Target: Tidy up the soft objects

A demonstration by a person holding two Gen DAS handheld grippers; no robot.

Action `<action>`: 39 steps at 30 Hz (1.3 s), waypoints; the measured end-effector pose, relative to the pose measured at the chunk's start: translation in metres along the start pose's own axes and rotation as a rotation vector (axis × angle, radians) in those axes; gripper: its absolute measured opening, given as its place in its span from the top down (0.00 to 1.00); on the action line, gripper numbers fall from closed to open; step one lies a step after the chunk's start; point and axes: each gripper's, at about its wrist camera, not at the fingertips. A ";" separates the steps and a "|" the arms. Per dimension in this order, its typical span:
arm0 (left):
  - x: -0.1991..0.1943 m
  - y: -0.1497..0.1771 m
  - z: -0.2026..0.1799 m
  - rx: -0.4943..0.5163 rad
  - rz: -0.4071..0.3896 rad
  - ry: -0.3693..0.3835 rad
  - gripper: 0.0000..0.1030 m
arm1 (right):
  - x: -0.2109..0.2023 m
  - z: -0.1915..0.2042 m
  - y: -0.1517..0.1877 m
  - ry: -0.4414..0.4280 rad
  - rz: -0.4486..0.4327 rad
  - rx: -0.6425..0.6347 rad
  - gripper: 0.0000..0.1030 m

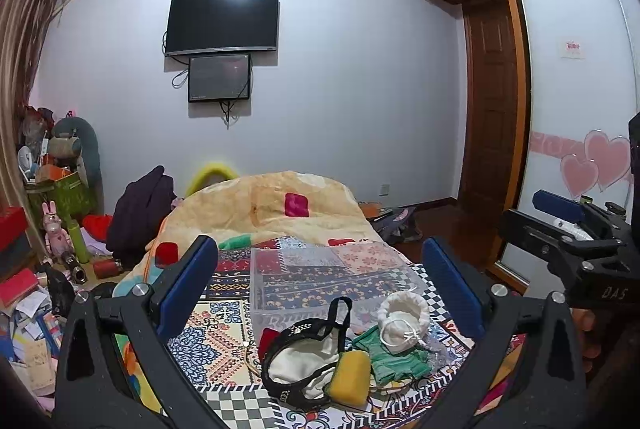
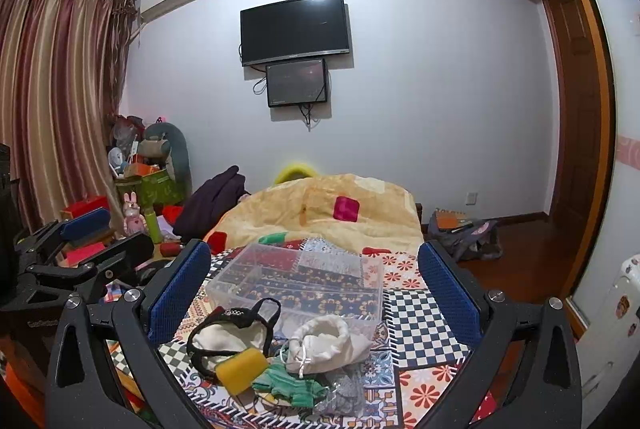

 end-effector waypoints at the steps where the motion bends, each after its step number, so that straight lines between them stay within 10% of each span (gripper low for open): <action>1: 0.000 0.000 0.000 0.000 -0.001 0.001 0.00 | 0.000 0.000 0.000 0.000 0.000 0.000 0.00; 39: -0.006 0.000 -0.002 0.004 -0.025 -0.018 0.00 | -0.001 -0.001 0.005 -0.010 -0.021 0.015 0.00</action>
Point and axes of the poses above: each gripper's, at about its wrist camera, not at the fingertips, and x roughly the way its jaws point, z to its left, y to its underside, and after that the axes turned 1 degree about -y, right-handed
